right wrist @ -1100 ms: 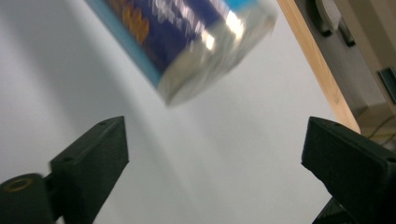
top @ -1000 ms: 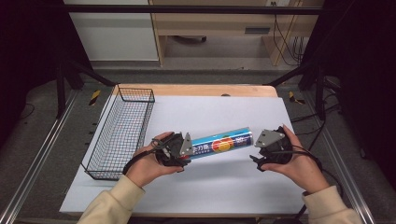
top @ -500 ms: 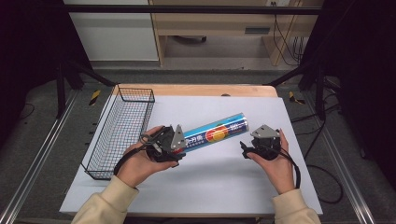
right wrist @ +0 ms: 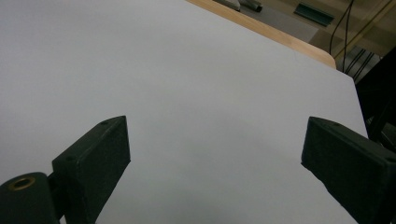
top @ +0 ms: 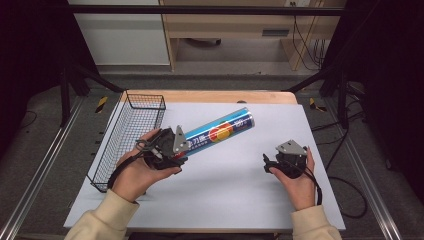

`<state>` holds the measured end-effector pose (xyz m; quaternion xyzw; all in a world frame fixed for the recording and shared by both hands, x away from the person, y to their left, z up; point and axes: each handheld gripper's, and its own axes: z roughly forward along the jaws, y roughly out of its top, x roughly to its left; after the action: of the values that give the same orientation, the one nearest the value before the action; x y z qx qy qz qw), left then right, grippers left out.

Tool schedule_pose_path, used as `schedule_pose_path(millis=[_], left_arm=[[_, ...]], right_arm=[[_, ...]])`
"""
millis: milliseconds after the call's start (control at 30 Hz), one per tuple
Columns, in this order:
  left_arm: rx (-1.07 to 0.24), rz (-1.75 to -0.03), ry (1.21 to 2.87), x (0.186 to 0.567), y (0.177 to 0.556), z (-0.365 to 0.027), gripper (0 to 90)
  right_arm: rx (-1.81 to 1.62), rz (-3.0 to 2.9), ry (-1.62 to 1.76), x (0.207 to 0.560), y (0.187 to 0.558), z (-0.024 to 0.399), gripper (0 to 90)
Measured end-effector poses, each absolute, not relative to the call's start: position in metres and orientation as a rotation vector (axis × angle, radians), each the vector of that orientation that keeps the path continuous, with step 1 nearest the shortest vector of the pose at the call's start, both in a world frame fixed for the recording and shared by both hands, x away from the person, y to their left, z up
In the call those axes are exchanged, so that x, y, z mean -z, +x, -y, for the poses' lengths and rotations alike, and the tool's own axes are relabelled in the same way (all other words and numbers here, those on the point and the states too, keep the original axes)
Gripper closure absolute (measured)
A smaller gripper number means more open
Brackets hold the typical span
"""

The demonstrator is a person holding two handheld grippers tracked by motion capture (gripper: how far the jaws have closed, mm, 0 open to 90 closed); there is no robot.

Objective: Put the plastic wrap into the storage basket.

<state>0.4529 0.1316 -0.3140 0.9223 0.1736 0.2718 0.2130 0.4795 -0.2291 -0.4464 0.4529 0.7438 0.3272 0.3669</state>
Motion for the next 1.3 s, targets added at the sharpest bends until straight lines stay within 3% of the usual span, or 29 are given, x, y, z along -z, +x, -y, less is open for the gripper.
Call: schedule_pose_path(millis=[1067, 1300], left_arm=[[-0.823, -0.781, 2.484, 0.291, 0.441, -0.208, 31.0], [-0.849, -0.925, 2.480, 0.290, 0.434, -0.220, 31.1]], right_arm=[[-0.922, -1.846, 1.242, 0.447, 0.473, 0.239, 7.1], [-0.938, -1.847, 1.254, 0.446, 0.470, 0.238, 7.0]])
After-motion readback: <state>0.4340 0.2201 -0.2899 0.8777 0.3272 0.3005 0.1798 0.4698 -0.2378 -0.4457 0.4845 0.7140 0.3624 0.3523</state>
